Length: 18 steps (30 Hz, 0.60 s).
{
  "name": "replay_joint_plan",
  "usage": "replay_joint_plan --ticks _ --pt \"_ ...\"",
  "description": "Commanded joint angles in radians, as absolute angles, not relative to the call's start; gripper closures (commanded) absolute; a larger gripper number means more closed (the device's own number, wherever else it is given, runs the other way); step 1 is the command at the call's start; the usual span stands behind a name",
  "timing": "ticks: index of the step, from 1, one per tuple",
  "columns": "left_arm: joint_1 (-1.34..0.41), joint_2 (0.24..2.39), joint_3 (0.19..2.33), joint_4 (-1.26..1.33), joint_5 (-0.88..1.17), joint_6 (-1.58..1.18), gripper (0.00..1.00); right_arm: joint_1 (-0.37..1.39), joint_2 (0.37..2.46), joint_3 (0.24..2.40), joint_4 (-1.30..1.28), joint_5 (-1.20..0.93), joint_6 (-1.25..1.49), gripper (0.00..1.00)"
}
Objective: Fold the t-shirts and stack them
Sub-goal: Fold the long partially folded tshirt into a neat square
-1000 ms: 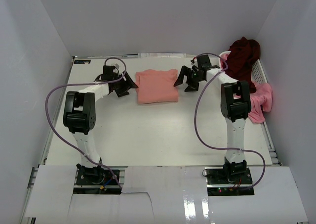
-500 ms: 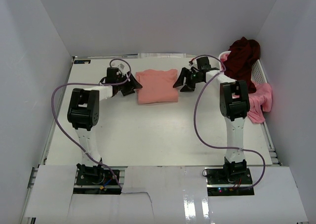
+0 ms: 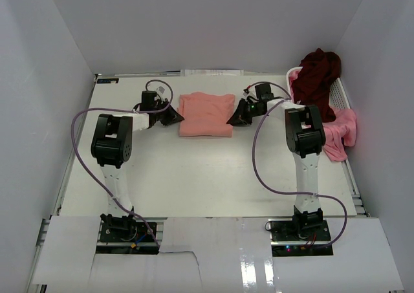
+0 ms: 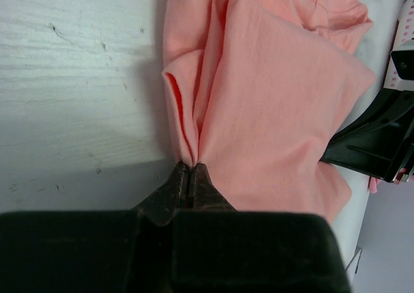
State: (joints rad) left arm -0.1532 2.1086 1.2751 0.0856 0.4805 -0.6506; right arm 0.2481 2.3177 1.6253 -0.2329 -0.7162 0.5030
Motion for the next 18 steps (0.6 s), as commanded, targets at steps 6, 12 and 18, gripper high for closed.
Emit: replay_joint_plan --ticks 6,12,18 --pt "-0.215 1.973 1.114 0.075 0.494 -0.673 1.00 0.265 2.179 1.387 -0.224 -0.690 0.473 0.92" --pt "-0.328 1.792 0.919 0.011 0.393 -0.701 1.00 0.301 2.018 1.159 -0.216 -0.667 0.442 0.92" --pt "-0.477 1.542 0.717 -0.052 0.270 -0.785 1.00 0.333 1.827 0.931 -0.207 -0.632 0.410 0.92"
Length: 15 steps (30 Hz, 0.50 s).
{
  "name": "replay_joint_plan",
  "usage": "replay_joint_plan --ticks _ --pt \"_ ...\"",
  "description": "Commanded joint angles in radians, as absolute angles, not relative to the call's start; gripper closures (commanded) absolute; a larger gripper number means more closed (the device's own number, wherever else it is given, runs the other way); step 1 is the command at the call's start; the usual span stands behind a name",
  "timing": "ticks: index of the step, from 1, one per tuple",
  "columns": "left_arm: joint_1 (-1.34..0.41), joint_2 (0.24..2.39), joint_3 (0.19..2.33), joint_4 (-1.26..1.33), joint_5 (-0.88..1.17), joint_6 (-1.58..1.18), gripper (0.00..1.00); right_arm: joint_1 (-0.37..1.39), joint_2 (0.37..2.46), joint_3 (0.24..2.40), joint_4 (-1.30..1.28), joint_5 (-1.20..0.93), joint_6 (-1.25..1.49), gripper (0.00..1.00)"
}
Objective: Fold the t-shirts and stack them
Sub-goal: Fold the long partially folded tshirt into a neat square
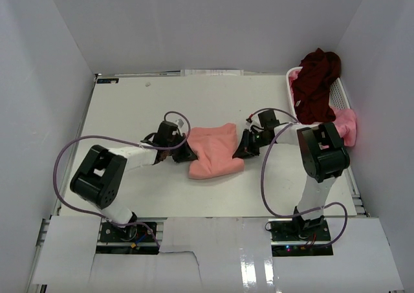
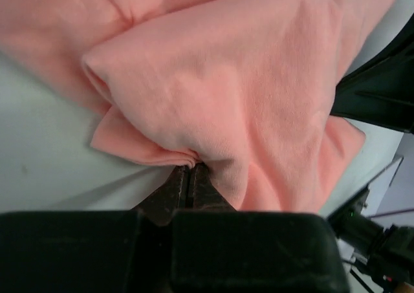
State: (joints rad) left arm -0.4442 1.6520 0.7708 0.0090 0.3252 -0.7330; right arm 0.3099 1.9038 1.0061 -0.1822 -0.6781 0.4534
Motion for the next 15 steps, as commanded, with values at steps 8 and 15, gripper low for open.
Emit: replay_joint_plan --ticks 8,15 --pt "-0.488 1.394 0.646 -0.181 0.229 -0.790 1.00 0.342 1.637 0.781 -0.250 -0.589 0.411 0.92" --pt "-0.488 1.393 0.650 -0.219 0.213 -0.796 1.00 0.356 1.586 0.778 -0.281 -0.554 0.408 0.92"
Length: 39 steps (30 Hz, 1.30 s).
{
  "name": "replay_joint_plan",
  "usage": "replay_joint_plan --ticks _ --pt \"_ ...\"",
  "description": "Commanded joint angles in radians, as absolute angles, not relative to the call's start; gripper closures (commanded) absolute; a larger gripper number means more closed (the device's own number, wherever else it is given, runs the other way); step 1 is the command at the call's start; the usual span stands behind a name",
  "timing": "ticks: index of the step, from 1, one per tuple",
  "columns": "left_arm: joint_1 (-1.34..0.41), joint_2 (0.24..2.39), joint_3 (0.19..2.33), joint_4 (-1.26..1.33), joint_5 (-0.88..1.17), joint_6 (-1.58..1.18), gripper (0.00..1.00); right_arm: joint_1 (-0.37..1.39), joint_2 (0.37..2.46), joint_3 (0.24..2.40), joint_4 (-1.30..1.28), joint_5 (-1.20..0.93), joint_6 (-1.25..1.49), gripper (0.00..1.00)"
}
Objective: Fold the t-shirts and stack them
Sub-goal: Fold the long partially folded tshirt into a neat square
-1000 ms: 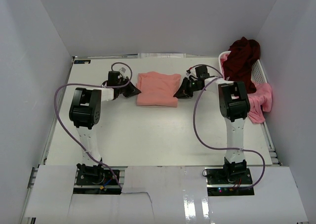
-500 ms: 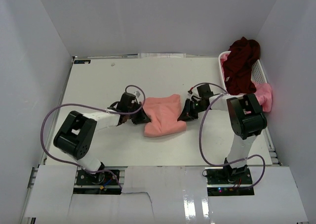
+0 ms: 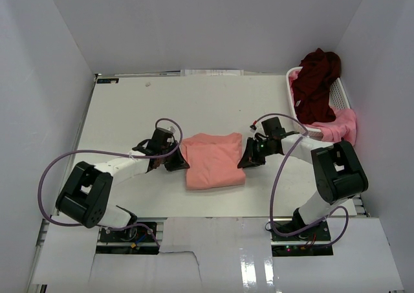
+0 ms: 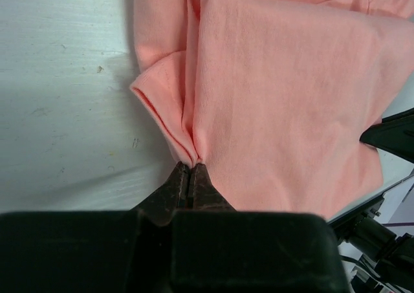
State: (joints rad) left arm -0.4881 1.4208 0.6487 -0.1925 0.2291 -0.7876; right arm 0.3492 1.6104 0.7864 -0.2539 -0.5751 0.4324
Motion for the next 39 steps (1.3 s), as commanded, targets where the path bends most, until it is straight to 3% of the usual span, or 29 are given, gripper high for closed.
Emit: replay_joint_plan --ticks 1,4,5,8,10,11,19,26,29,31,39 --pt "-0.488 1.400 0.650 -0.219 0.215 -0.798 1.00 0.356 1.588 0.781 -0.281 -0.554 0.407 0.92" --pt "-0.488 1.407 0.661 -0.225 0.210 -0.796 1.00 0.362 1.595 0.796 -0.294 -0.554 0.405 0.89" --pt "-0.488 1.407 0.669 -0.233 0.210 -0.793 0.99 0.364 1.591 0.801 -0.302 -0.545 0.403 0.79" --pt "-0.488 1.376 0.686 -0.262 0.209 -0.779 0.84 0.368 1.563 0.819 -0.333 -0.509 0.394 0.67" --pt "-0.488 1.347 0.690 -0.278 0.171 -0.781 0.51 0.370 1.552 0.841 -0.354 -0.489 0.381 0.65" --pt "-0.488 1.316 0.699 -0.297 0.157 -0.779 0.47 0.371 1.543 0.848 -0.365 -0.473 0.374 0.63" --pt "-0.488 1.192 0.762 -0.387 0.022 -0.672 0.44 0.376 1.482 0.916 -0.426 -0.387 0.287 0.58" --pt "-0.486 1.088 0.614 -0.078 0.015 -0.545 0.45 0.376 1.532 0.943 -0.322 -0.419 0.181 0.50" --pt "-0.485 1.109 0.532 0.091 0.044 -0.523 0.39 0.376 1.577 0.966 -0.279 -0.420 0.152 0.49" --pt "-0.483 1.144 0.493 0.162 0.069 -0.525 0.27 0.376 1.594 0.969 -0.250 -0.420 0.152 0.48" --pt "-0.472 1.262 0.463 0.359 0.123 -0.485 0.24 0.376 1.626 0.988 -0.157 -0.439 0.155 0.43"
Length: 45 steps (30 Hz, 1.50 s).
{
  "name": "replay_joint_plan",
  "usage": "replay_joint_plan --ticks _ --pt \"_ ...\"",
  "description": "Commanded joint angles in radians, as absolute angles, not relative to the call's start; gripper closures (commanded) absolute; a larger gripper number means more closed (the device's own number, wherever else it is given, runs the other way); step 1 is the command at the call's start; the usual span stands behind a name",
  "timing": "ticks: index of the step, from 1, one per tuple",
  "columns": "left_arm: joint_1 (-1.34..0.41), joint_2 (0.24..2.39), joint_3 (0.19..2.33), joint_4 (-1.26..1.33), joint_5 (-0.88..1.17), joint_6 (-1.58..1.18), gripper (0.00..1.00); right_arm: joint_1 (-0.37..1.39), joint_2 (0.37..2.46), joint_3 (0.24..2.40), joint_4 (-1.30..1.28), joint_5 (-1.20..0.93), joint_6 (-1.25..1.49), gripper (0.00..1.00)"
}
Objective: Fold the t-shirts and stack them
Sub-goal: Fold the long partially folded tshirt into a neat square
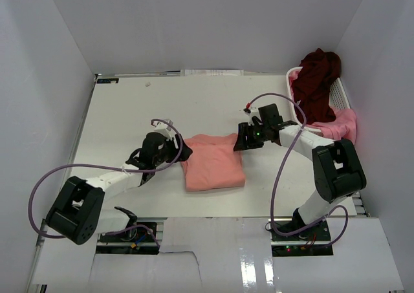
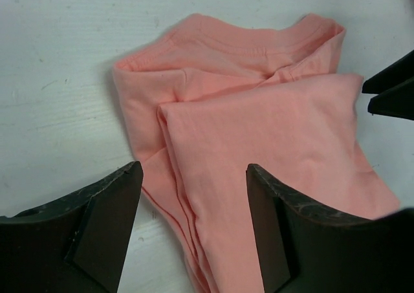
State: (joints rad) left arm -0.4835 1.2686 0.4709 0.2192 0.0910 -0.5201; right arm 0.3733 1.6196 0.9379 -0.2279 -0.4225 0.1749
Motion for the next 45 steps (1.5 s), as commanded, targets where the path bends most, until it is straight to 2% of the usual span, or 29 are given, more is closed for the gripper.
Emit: replay_joint_plan --ticks 1,3,4,5,7,13,16,18,20,25,32,38,41,45 --pt "-0.471 1.269 0.465 0.367 0.126 -0.482 0.24 0.376 1.632 0.995 -0.152 -0.440 0.156 0.43" --pt "-0.468 1.293 0.472 0.382 0.138 -0.480 0.27 0.376 1.647 1.005 -0.149 -0.448 0.161 0.43" --pt "-0.466 1.304 0.476 0.385 0.140 -0.476 0.34 0.376 1.652 1.015 -0.150 -0.452 0.163 0.43" --pt "-0.466 1.319 0.486 0.385 0.138 -0.476 0.46 0.376 1.657 1.022 -0.150 -0.454 0.166 0.43" --pt "-0.466 1.334 0.495 0.387 0.144 -0.474 0.50 0.376 1.670 1.026 -0.150 -0.460 0.166 0.44" --pt "-0.454 1.390 0.528 0.387 0.173 -0.471 0.50 0.376 1.694 1.026 -0.155 -0.463 0.166 0.47" --pt "-0.448 1.401 0.532 0.388 0.178 -0.469 0.46 0.376 1.694 1.016 -0.156 -0.460 0.164 0.47" --pt "-0.440 1.402 0.529 0.393 0.189 -0.468 0.40 0.376 1.692 1.002 -0.150 -0.462 0.164 0.48" --pt "-0.434 1.399 0.525 0.399 0.192 -0.469 0.37 0.376 1.692 0.989 -0.141 -0.463 0.164 0.51" --pt "-0.425 1.414 0.520 0.410 0.224 -0.474 0.38 0.376 1.700 0.983 -0.138 -0.476 0.175 0.67" --pt "-0.416 1.433 0.522 0.417 0.256 -0.476 0.37 0.376 1.715 0.983 -0.135 -0.489 0.183 0.66" --pt "-0.410 1.450 0.525 0.426 0.287 -0.483 0.42 0.376 1.717 0.982 -0.129 -0.489 0.189 0.92" --pt "-0.408 1.451 0.522 0.428 0.290 -0.483 0.50 0.376 1.718 0.982 -0.127 -0.488 0.192 0.92" --pt "-0.407 1.471 0.526 0.433 0.281 -0.476 0.51 0.376 1.720 0.985 -0.127 -0.494 0.196 0.92"
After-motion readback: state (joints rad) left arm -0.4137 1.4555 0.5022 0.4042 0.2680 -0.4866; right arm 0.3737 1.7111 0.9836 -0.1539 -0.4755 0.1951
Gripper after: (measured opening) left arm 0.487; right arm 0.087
